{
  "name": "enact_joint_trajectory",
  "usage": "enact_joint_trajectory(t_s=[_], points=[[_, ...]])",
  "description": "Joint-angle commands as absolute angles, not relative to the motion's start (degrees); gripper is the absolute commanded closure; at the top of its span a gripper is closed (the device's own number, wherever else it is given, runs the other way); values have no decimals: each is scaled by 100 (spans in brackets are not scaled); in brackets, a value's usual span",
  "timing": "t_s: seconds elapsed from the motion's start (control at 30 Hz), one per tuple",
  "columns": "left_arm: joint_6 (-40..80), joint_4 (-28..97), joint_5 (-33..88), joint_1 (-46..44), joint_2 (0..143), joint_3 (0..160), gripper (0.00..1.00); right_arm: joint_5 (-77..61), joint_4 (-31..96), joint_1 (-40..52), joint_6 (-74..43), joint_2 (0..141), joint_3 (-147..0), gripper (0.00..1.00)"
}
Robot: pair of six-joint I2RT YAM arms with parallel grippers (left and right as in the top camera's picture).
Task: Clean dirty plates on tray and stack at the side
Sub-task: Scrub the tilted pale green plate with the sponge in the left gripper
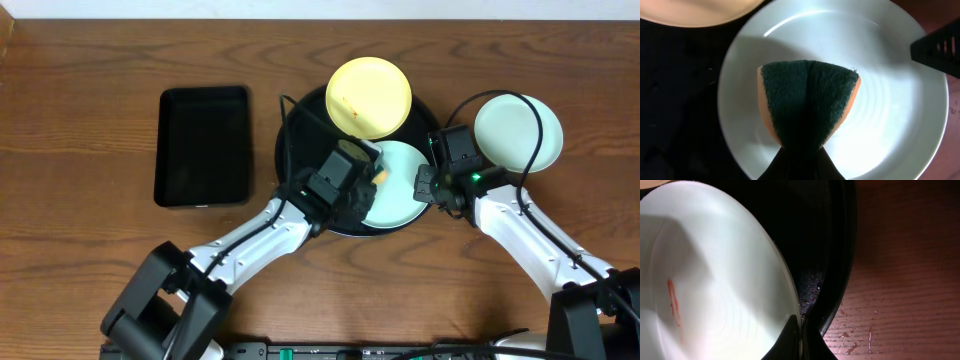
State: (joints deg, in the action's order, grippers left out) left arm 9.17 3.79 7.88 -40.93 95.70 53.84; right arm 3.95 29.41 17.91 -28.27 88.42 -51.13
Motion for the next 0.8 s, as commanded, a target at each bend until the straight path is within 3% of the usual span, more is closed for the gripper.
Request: enact_joint_trajectory(t_s=[0.0,0.77], points=[[869,239,847,-4150,9839,5492,92,493,2954,1761,-2910,8842,-5076,99],[886,-117,832,-4160,10370,5492,92,491,2958,1761,-2910,8842,-5076,99]])
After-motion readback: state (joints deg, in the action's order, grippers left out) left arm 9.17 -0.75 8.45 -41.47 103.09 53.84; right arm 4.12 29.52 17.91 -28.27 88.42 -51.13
